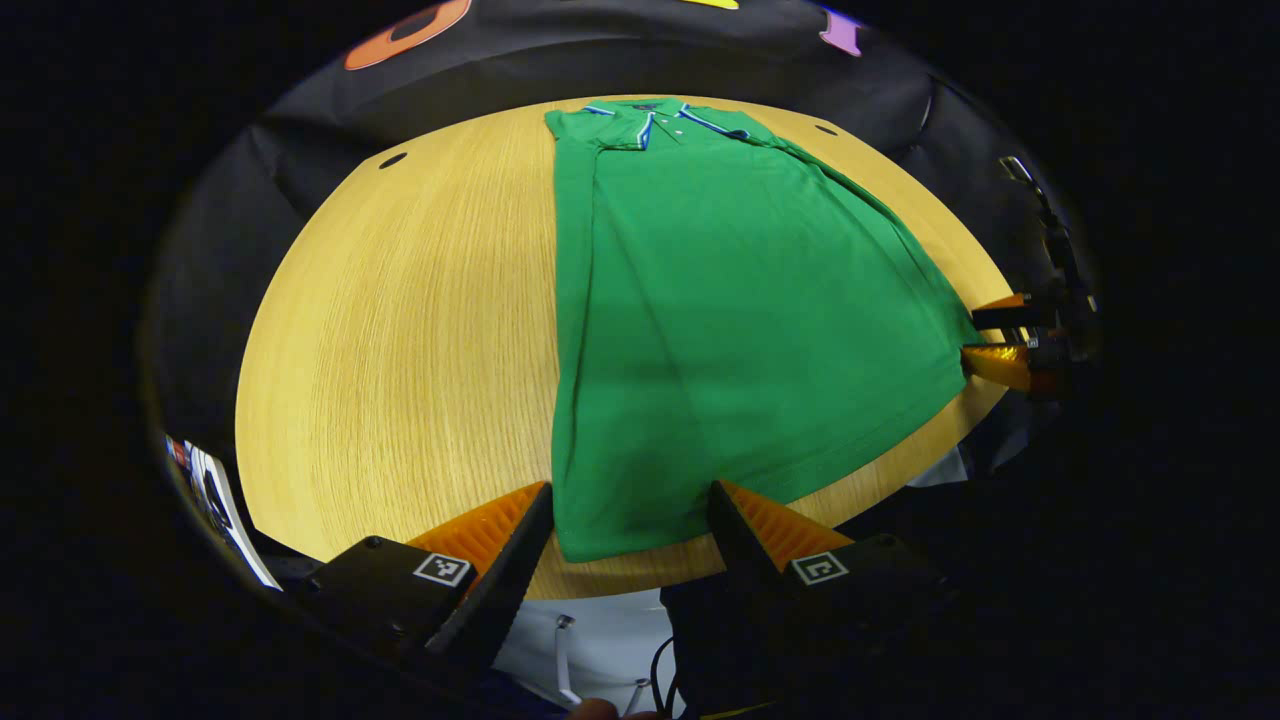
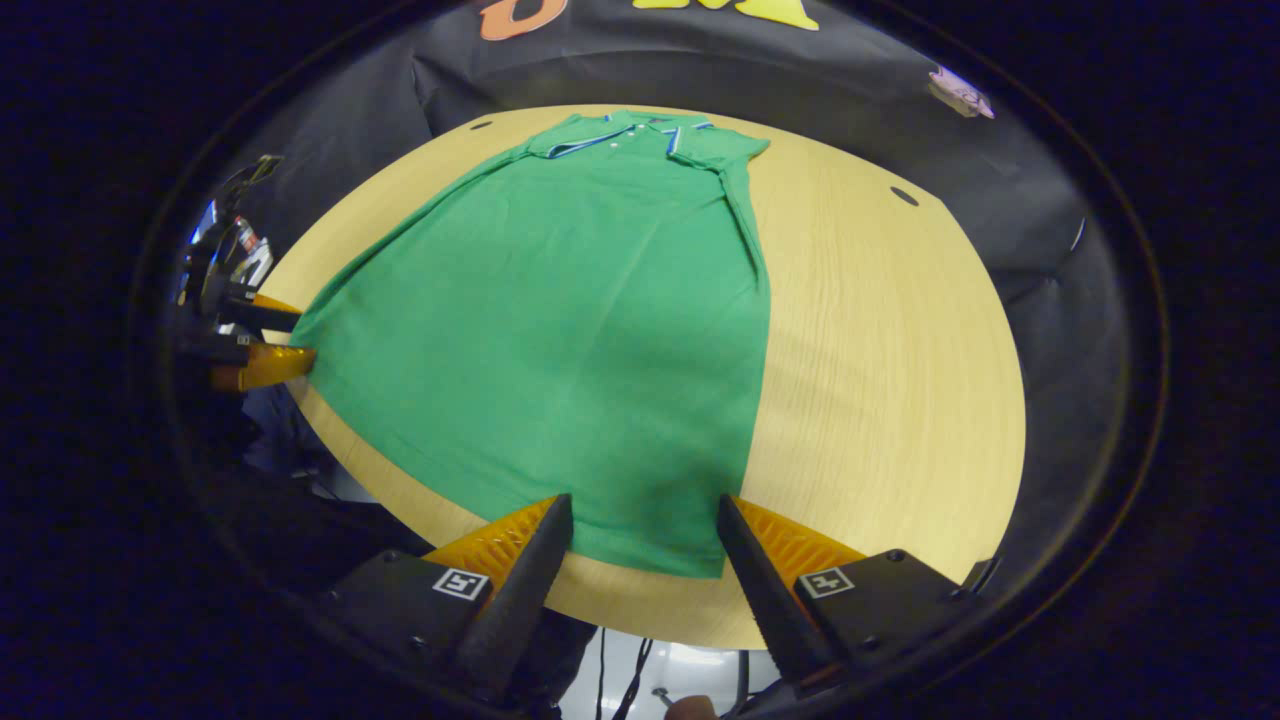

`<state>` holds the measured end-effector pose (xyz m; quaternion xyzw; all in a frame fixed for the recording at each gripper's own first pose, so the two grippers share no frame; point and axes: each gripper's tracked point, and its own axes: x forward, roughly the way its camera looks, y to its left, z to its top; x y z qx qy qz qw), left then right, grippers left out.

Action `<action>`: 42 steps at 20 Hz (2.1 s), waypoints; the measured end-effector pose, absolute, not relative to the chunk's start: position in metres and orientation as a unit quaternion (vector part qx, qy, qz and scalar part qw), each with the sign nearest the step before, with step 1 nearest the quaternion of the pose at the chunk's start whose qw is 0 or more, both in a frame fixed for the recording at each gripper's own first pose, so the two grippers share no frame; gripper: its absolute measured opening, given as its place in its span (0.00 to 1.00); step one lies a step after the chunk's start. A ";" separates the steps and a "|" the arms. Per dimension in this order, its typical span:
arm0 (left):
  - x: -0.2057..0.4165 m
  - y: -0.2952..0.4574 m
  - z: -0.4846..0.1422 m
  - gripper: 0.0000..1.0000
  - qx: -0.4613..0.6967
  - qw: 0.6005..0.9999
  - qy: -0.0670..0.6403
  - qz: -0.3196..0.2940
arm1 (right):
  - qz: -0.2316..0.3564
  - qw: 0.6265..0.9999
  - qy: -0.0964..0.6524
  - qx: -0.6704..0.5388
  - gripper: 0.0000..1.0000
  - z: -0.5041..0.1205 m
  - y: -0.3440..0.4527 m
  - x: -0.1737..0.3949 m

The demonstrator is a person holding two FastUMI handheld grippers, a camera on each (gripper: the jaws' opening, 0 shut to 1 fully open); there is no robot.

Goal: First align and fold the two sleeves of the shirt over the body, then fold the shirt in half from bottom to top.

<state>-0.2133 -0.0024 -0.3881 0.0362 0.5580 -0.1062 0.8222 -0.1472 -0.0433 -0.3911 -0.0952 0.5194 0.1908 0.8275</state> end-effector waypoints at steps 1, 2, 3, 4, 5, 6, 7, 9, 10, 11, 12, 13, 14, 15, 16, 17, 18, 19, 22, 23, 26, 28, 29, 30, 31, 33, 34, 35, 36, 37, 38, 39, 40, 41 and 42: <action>-0.211 -0.002 -0.389 0.99 0.034 0.823 0.557 -0.105 | 0.196 0.828 0.517 -0.096 0.93 -0.391 -0.041 -0.148; -0.208 -0.005 -0.388 0.76 0.024 0.826 0.552 -0.108 | 0.206 0.828 0.512 -0.096 0.69 -0.390 -0.036 -0.148; -0.205 -0.009 -0.388 0.53 0.013 0.827 0.551 -0.111 | 0.214 0.826 0.511 -0.097 0.44 -0.390 -0.032 -0.149; -0.204 -0.014 -0.388 0.29 0.004 0.825 0.552 -0.120 | 0.219 0.823 0.513 -0.104 0.19 -0.390 -0.031 -0.149; -0.203 -0.016 -0.387 0.18 0.000 0.822 0.556 -0.125 | 0.218 0.820 0.519 -0.106 0.13 -0.388 -0.032 -0.148; -0.204 -0.019 -0.388 0.05 -0.011 0.817 0.560 -0.133 | 0.217 0.815 0.529 -0.100 0.05 -0.388 -0.031 -0.149; -0.206 -0.023 -0.386 0.04 -0.032 0.813 0.565 -0.140 | 0.217 0.813 0.534 -0.085 0.05 -0.386 -0.028 -0.148; -0.205 -0.024 -0.381 0.03 -0.057 0.813 0.563 -0.139 | 0.209 0.811 0.544 -0.052 0.00 -0.378 -0.029 -0.141; -0.199 -0.023 -0.374 0.04 -0.063 0.817 0.556 -0.142 | 0.207 0.813 0.543 -0.031 0.00 -0.372 -0.026 -0.138; -0.196 -0.024 -0.366 0.04 -0.072 0.820 0.547 -0.149 | 0.205 0.816 0.540 -0.012 0.02 -0.365 -0.025 -0.132; -0.193 -0.028 -0.359 0.03 -0.083 0.820 0.543 -0.160 | 0.205 0.818 0.538 0.007 0.00 -0.360 -0.024 -0.128; -0.189 -0.028 -0.351 0.03 -0.085 0.822 0.540 -0.163 | 0.204 0.818 0.537 0.024 0.02 -0.354 -0.023 -0.124; -0.181 -0.025 -0.346 0.03 -0.085 0.825 0.534 -0.165 | 0.204 0.819 0.535 0.039 0.02 -0.349 -0.022 -0.120; -0.173 -0.024 -0.340 0.03 -0.087 0.829 0.527 -0.166 | 0.203 0.821 0.531 0.049 0.02 -0.343 -0.022 -0.113; -0.163 -0.023 -0.335 0.03 -0.092 0.833 0.520 -0.164 | 0.203 0.824 0.526 0.054 0.02 -0.338 -0.022 -0.107; -0.154 -0.024 -0.329 0.03 -0.101 0.837 0.513 -0.162 | 0.203 0.828 0.519 0.058 0.02 -0.331 -0.022 -0.100; -0.145 -0.026 -0.322 0.04 -0.107 0.841 0.506 -0.161 | 0.204 0.832 0.513 0.062 0.02 -0.324 -0.021 -0.093; -0.136 -0.026 -0.316 0.03 -0.106 0.848 0.495 -0.158 | 0.203 0.836 0.506 0.069 0.02 -0.317 -0.021 -0.085; -0.105 -0.030 -0.293 0.03 -0.122 0.866 0.459 -0.158 | 0.196 0.843 0.490 0.100 0.02 -0.297 -0.021 -0.061; -0.097 -0.030 -0.289 0.03 -0.119 0.871 0.450 -0.156 | 0.194 0.846 0.484 0.112 0.02 -0.289 -0.021 -0.051; -0.069 -0.025 -0.272 0.03 -0.092 0.888 0.422 -0.156 | 0.192 0.855 0.463 0.132 0.02 -0.266 -0.025 -0.020; -0.049 -0.025 -0.258 0.03 -0.091 0.897 0.403 -0.156 | 0.192 0.861 0.447 0.146 0.02 -0.249 -0.025 0.001; -0.037 -0.025 -0.249 0.03 -0.098 0.901 0.394 -0.153 | 0.194 0.863 0.440 0.152 0.02 -0.240 -0.025 0.012; -0.026 -0.024 -0.243 0.03 -0.104 0.904 0.386 -0.151 | 0.196 0.866 0.432 0.156 0.02 -0.232 -0.024 0.024; -0.014 -0.021 -0.237 0.04 -0.107 0.908 0.378 -0.148 | 0.198 0.869 0.425 0.157 0.02 -0.224 -0.024 0.036; 0.006 -0.020 -0.227 0.03 -0.127 0.907 0.375 -0.142 | 0.200 0.874 0.409 0.167 0.02 -0.208 -0.022 0.061; 0.016 -0.021 -0.219 0.03 -0.139 0.908 0.370 -0.142 | 0.201 0.877 0.402 0.172 0.02 -0.196 -0.024 0.077; 0.028 -0.020 -0.213 0.03 -0.145 0.909 0.364 -0.140 | 0.200 0.880 0.395 0.174 0.02 -0.189 -0.025 0.090; 0.040 -0.018 -0.207 0.03 -0.147 0.913 0.356 -0.138 | 0.200 0.881 0.390 0.175 0.00 -0.183 -0.025 0.103; 0.053 -0.016 -0.199 0.03 -0.146 0.916 0.347 -0.136 | 0.202 0.883 0.386 0.175 0.02 -0.177 -0.025 0.114; 0.065 -0.014 -0.192 0.03 -0.149 0.918 0.341 -0.137 | 0.202 0.885 0.382 0.174 0.00 -0.173 -0.024 0.126; 0.079 -0.014 -0.184 0.03 -0.154 0.919 0.335 -0.137 | 0.204 0.885 0.378 0.178 0.00 -0.168 -0.023 0.138; 0.093 -0.013 -0.177 0.03 -0.160 0.920 0.330 -0.135 | 0.206 0.886 0.373 0.183 0.00 -0.162 -0.019 0.151; 0.105 -0.011 -0.172 0.03 -0.166 0.921 0.327 -0.132 | 0.207 0.887 0.369 0.184 0.02 -0.158 -0.016 0.164; 0.117 -0.009 -0.167 0.03 -0.170 0.922 0.323 -0.131 | 0.206 0.890 0.364 0.183 0.02 -0.156 -0.014 0.177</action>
